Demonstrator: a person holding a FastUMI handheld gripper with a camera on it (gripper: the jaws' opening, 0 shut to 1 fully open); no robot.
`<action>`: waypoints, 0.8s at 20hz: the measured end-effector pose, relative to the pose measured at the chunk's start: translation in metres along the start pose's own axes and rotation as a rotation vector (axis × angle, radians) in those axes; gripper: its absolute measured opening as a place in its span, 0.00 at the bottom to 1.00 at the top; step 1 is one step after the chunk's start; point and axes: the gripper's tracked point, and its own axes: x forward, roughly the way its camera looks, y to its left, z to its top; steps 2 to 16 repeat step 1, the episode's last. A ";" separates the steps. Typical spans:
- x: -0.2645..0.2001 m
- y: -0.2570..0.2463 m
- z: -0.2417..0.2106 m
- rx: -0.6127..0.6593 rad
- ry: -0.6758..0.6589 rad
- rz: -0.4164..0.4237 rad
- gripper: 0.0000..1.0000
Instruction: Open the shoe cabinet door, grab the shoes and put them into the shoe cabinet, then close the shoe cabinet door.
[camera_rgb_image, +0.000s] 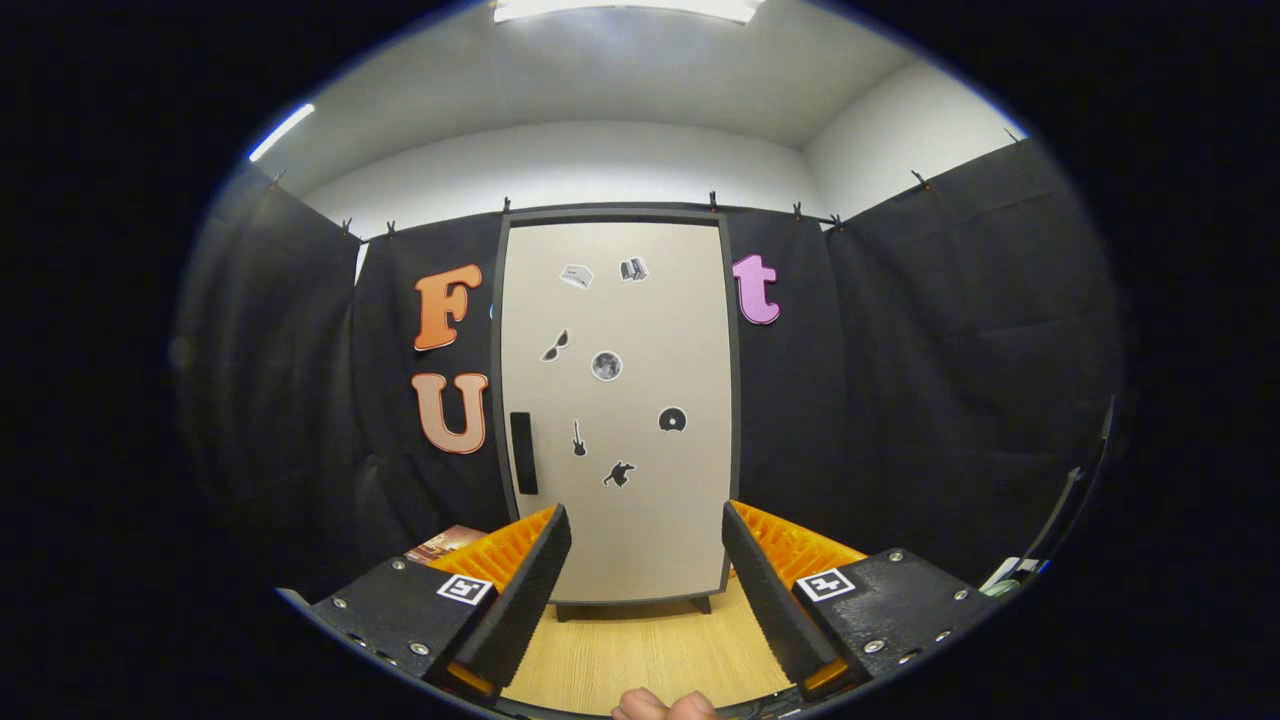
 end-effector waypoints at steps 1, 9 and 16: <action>0.001 0.001 0.000 0.004 0.002 0.001 0.95; 0.001 0.001 0.000 0.004 0.002 0.001 0.95; 0.001 0.001 0.000 0.004 0.002 0.001 0.95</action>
